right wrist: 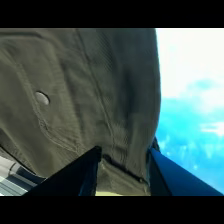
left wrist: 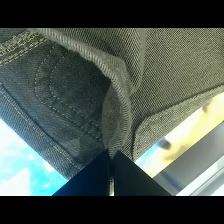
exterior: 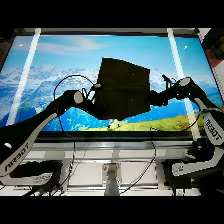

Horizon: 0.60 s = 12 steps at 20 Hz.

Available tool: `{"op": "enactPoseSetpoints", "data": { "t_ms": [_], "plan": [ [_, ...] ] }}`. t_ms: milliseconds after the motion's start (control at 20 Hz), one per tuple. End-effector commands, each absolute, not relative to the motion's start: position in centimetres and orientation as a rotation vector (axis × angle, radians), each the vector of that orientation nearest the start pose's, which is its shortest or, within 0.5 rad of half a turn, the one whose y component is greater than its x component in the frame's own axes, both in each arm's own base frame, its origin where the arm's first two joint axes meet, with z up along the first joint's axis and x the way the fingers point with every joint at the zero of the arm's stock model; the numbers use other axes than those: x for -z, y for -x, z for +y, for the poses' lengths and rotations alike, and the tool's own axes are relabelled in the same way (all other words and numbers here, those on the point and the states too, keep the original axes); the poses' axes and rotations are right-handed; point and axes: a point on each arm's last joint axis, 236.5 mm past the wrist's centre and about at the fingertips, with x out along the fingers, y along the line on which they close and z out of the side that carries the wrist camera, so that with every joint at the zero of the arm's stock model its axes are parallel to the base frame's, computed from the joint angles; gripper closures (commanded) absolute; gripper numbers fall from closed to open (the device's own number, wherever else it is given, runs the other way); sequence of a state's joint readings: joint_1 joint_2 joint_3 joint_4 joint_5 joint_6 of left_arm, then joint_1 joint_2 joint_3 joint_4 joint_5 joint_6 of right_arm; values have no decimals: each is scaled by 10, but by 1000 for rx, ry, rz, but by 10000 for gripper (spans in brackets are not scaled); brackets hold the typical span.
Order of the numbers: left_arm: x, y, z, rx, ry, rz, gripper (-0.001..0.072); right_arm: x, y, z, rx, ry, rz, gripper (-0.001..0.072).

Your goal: Fold the clothes and pants, and hang the long-sleeved shirts on hangers.

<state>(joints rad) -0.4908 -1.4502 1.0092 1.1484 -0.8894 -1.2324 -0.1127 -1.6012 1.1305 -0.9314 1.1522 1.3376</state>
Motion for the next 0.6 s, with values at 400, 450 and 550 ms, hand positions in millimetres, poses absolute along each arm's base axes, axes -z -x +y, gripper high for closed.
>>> {"op": "enactPoseSetpoints", "data": {
  "t_ms": [400,450,550],
  "plan": [
    [45,-335,-227,660,-109,1220,699,32,-379,33,-565,-753,1304,501],
    [35,-341,-221,646,-96,1195,700,38,-373,39,-590,-807,1282,499],
    [25,-348,-211,623,-77,1168,699,60,-358,56,-577,-881,1304,312]
  ]
}}
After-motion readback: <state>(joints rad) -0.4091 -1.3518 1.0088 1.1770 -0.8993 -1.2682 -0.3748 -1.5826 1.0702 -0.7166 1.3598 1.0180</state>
